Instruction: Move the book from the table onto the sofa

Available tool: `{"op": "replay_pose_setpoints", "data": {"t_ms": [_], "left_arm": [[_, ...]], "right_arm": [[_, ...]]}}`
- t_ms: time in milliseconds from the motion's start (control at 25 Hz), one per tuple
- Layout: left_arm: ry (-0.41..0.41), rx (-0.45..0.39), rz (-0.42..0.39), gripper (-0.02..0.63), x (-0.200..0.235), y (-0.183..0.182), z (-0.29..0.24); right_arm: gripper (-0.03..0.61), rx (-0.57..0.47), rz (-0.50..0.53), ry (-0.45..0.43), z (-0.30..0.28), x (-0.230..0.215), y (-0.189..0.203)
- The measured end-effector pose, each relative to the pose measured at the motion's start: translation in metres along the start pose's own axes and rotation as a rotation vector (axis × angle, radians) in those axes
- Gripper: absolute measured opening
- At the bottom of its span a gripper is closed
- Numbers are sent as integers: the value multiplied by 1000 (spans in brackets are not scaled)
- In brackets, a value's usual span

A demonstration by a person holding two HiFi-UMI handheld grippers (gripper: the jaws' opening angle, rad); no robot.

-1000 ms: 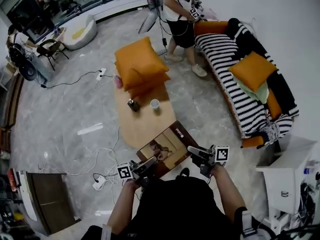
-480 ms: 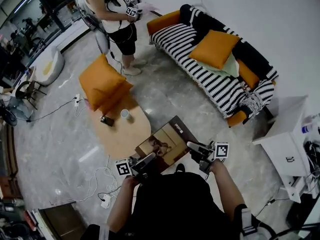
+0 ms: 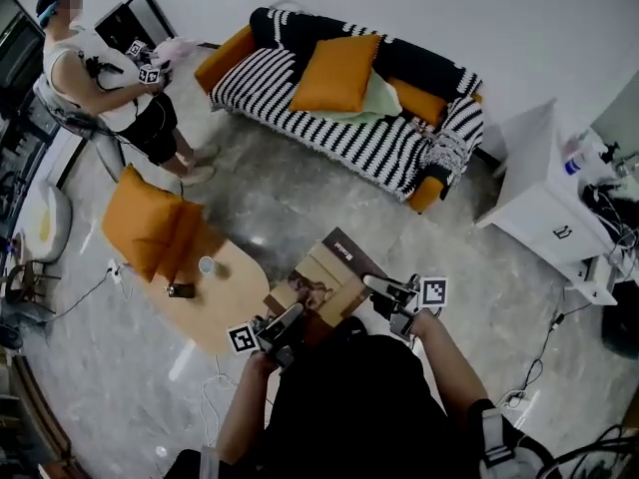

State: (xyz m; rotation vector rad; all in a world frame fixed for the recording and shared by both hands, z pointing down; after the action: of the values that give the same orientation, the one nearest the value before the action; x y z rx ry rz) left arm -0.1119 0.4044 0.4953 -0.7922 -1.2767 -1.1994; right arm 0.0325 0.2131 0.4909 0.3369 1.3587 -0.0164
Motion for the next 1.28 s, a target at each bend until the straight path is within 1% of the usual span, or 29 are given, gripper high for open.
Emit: {"op": "replay_pose_setpoints", "data": {"t_ms": [160,360,480,600,760,880,1120,1280], "left_arm": [[46,94,60,147,19,-20,-33],[93,228,77,147,35,-50,-75],[107,311,96,147,43,-70,-87],[117,376,94,147,48,-88,-97],[135,456,107,147,51,-93,-117],[127,480,123,147,58,-91,-125],[129,486,148,147,71,-91,-142],[127,506,133,147,75,-91,-169]], "right_arm": [[152,-92,18,75,14,-4,-20],[151,-197,35,142,22,-7,-45],[150,-268,52,165,18,-7,-49],[150,-318,73,187,13,-6,-51],[152,-387,81,223,23,-5,-48],[152,-406,89,246,31,-8,-49],[152,-438,84,260,41,-14,-63],[152,-469,76,251,55,-20,-77]]}}
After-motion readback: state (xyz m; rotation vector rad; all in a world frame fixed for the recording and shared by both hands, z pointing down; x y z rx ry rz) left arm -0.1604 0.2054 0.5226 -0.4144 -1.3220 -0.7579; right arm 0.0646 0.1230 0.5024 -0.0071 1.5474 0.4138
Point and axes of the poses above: the fingertips, and each gripper's own axes: z backward along the fingers, x to its left, y out of its underside, the point moved 5 cm from there along z, backward along the fingers
